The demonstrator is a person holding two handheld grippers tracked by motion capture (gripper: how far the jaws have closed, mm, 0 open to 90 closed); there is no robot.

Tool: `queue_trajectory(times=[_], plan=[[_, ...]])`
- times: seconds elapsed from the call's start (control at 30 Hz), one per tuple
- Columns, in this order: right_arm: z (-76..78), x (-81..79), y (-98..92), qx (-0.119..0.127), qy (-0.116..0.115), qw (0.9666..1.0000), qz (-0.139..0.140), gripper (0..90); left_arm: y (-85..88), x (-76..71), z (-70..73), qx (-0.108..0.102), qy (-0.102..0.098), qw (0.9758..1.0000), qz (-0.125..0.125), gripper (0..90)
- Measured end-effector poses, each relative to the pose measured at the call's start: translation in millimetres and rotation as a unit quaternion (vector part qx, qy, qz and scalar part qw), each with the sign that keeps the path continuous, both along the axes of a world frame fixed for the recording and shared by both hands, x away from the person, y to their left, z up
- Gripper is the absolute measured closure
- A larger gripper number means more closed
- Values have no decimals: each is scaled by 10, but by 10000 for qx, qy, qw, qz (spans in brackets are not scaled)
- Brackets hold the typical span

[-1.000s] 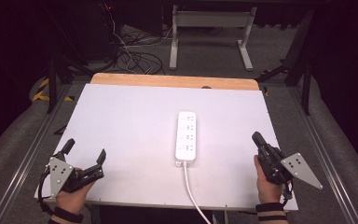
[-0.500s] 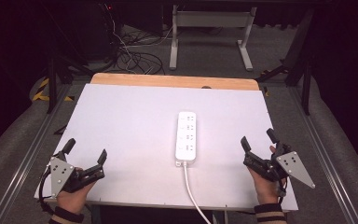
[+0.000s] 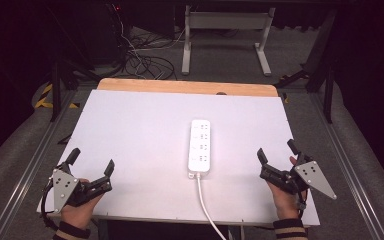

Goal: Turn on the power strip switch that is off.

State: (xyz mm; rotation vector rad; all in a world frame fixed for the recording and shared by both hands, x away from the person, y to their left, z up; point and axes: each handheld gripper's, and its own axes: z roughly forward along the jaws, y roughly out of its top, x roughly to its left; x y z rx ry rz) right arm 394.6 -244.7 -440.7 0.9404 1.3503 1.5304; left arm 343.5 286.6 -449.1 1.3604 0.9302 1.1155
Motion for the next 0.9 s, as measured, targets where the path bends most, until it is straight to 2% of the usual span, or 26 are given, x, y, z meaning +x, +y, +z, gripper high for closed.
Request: queue_trajectory(times=[0.27, 0.33, 0.47, 0.9], plan=[[-31, 18, 13, -131, 114, 9998, 52, 38, -21, 21, -7, 22, 38, 10000, -7, 0], [-44, 36, 17, -168, 196, 9996, 66, 39, -17, 21, -17, 28, 100, 9999, -28, 0], [-62, 49, 34, -216, 284, 9993, 92, 40, -8, 6, -8, 17, 66, 10000, 5, 0], [-76, 65, 69, -298, 352, 9988, 159, 45, -8, 1, -14, 22, 91, 10000, -1, 1]])
